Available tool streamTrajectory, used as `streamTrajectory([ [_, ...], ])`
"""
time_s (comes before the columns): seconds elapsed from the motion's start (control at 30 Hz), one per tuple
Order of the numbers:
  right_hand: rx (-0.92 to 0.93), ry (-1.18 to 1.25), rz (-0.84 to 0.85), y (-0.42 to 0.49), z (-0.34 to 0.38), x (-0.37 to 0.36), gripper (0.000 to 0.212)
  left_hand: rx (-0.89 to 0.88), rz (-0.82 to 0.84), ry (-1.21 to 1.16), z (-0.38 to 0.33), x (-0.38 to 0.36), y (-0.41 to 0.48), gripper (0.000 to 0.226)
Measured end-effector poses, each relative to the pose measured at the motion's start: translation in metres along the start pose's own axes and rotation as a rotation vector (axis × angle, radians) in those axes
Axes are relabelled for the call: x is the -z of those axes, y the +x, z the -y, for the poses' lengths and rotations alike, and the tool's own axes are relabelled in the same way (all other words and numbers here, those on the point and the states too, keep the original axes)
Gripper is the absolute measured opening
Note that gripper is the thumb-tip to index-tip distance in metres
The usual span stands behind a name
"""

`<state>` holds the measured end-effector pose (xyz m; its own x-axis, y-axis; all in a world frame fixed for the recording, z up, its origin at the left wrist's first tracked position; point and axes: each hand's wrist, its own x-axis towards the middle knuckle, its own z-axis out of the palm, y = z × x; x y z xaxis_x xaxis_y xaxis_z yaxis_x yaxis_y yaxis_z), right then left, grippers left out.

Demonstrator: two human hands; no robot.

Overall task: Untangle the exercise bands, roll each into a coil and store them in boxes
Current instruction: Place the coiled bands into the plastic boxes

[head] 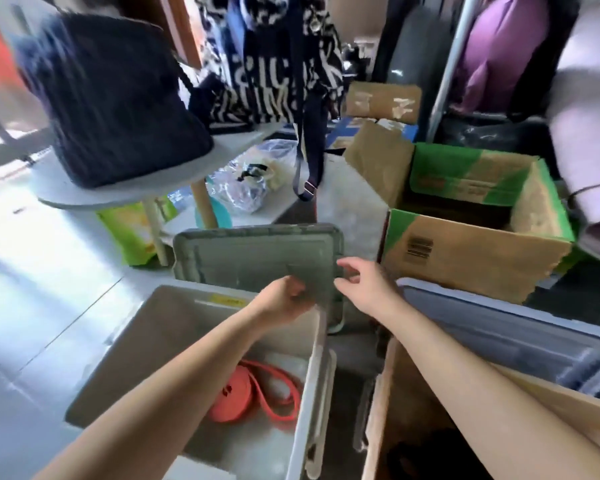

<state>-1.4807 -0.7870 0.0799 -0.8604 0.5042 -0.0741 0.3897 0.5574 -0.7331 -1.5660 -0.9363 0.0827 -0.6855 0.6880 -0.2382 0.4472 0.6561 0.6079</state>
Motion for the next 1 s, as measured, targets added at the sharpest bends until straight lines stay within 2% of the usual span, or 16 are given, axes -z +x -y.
streamTrajectory([
  [0.13, 0.008, -0.249, -0.095, 0.072, 0.010, -0.021, 0.070, 0.070, -0.116, 0.079, 0.045, 0.033, 0.037, 0.010],
  [0.23, -0.040, -0.347, -0.032, 0.109, 0.009, -0.030, 0.084, 0.138, -0.270, 0.031, 0.067, 0.054, 0.058, 0.046],
  [0.33, -0.069, -0.374, 0.077, 0.124, 0.011, -0.041, 0.095, 0.174, -0.318, 0.012, 0.085, 0.066, 0.063, 0.057],
  [0.4, -0.066, -0.429, -0.013, 0.127, 0.009, -0.042, 0.087, 0.173, -0.364, 0.013, 0.098, 0.073, 0.062, 0.060],
  [0.47, -0.051, -0.525, -0.093, 0.124, 0.004, -0.039, 0.069, 0.190, -0.435, -0.016, 0.109, 0.080, 0.058, 0.062],
  [0.53, 0.002, -0.555, -0.086, 0.119, -0.003, -0.037, 0.050, 0.252, -0.502, -0.050, 0.120, 0.087, 0.054, 0.065],
  [0.57, 0.034, -0.489, -0.073, 0.115, -0.004, -0.039, 0.042, 0.292, -0.532, -0.076, 0.124, 0.090, 0.050, 0.065],
  [0.63, 0.081, -0.201, -0.084, 0.102, -0.001, -0.045, 0.029, 0.361, -0.570, -0.110, 0.134, 0.093, 0.042, 0.061],
  [0.7, 0.141, 0.007, -0.157, 0.088, 0.006, -0.050, 0.014, 0.409, -0.589, -0.146, 0.142, 0.096, 0.030, 0.062],
  [0.73, 0.173, 0.044, -0.190, 0.082, 0.009, -0.051, 0.011, 0.418, -0.607, -0.194, 0.146, 0.099, 0.025, 0.065],
  [0.8, 0.236, 0.068, -0.226, 0.066, 0.013, -0.049, 0.020, 0.422, -0.690, -0.381, 0.151, 0.104, 0.013, 0.067],
  [0.87, 0.322, 0.058, -0.263, 0.047, 0.020, -0.041, 0.029, 0.474, -0.784, -0.755, 0.150, 0.112, -0.004, 0.064],
  [0.93, 0.403, 0.036, -0.312, 0.027, 0.030, -0.031, 0.037, 0.488, -0.760, -1.117, 0.146, 0.124, -0.024, 0.061],
  [1.0, 0.488, 0.034, -0.348, 0.006, 0.041, -0.024, 0.038, 0.451, -0.718, -1.297, 0.144, 0.136, -0.044, 0.048],
])
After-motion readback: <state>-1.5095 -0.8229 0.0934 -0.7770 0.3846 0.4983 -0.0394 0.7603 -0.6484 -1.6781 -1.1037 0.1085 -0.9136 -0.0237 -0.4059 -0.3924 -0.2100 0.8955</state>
